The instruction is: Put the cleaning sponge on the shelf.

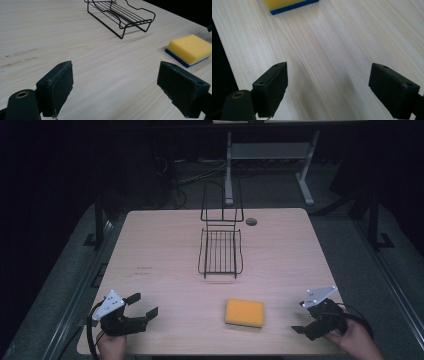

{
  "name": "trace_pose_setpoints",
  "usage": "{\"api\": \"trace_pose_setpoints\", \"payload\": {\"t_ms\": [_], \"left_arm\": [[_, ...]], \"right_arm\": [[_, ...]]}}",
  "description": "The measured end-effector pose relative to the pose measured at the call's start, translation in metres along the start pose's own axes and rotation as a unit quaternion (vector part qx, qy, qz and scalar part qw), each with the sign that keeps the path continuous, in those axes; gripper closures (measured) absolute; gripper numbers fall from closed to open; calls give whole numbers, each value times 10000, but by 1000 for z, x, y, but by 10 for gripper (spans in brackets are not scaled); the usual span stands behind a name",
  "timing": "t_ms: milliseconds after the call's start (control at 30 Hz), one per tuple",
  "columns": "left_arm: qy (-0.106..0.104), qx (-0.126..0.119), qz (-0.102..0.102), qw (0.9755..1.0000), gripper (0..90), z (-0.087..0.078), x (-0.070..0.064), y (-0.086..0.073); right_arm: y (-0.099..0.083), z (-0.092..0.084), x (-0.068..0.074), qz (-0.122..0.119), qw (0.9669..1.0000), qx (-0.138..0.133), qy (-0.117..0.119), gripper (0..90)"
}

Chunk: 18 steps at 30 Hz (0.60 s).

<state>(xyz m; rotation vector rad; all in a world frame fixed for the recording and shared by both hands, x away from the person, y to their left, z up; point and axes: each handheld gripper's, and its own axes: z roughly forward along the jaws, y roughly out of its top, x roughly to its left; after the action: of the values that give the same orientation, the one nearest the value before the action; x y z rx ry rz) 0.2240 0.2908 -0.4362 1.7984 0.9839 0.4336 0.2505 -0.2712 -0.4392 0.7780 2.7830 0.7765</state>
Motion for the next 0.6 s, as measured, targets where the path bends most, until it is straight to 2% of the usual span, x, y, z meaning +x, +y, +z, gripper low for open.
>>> {"api": "trace_pose_setpoints", "payload": {"t_ms": [300, 600], "left_arm": [[-8, 21, -7, 10000, 128, 1, 1, 0], [-18, -13, -2, 10000, 128, 0, -1, 0]], "right_arm": [[5, 2, 3, -98, 9999, 16, 60, 154], [17, 4, 8, -327, 9994, 78, 100, 153]]}}
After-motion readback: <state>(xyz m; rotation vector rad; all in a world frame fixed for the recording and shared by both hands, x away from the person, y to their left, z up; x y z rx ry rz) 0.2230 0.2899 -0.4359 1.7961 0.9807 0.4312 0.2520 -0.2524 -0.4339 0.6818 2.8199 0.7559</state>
